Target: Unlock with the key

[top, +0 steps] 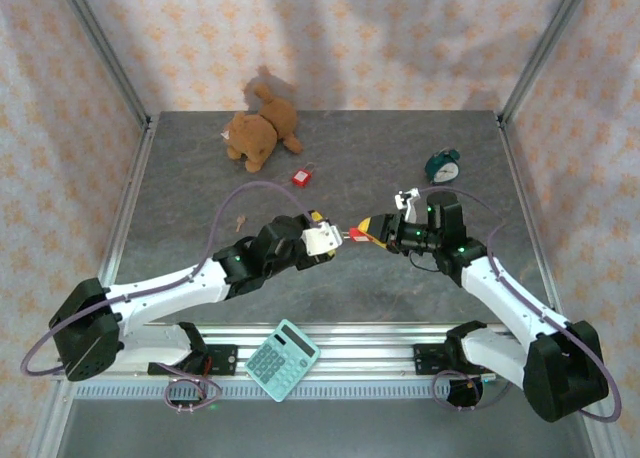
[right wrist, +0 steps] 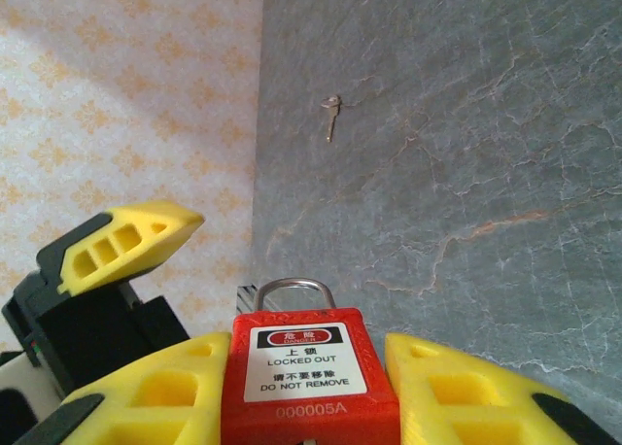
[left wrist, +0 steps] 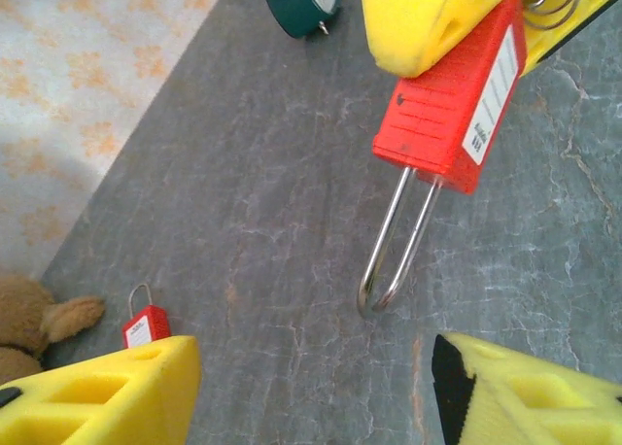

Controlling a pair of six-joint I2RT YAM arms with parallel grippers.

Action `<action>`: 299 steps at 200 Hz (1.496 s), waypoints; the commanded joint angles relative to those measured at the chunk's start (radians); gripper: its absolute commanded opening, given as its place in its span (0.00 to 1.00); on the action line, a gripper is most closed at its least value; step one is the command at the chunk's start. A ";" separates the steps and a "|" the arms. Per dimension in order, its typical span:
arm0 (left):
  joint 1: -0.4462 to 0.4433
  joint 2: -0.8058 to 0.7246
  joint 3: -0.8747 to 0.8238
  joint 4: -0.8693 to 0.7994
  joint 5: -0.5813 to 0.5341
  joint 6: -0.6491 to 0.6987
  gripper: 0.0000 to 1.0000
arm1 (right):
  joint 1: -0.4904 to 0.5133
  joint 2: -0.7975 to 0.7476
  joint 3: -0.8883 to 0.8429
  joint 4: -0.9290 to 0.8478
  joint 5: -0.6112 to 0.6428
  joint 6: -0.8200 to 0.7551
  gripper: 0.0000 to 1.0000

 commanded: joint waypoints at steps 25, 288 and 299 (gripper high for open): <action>0.031 0.046 0.083 -0.087 0.153 0.042 0.47 | 0.028 -0.021 -0.004 0.017 0.004 -0.029 0.25; 0.042 0.020 0.102 -0.168 0.069 0.055 0.00 | -0.010 -0.028 0.014 -0.003 0.025 -0.005 0.20; 0.042 0.014 0.100 -0.175 0.062 0.056 0.00 | -0.015 -0.031 0.014 -0.011 0.022 -0.010 0.20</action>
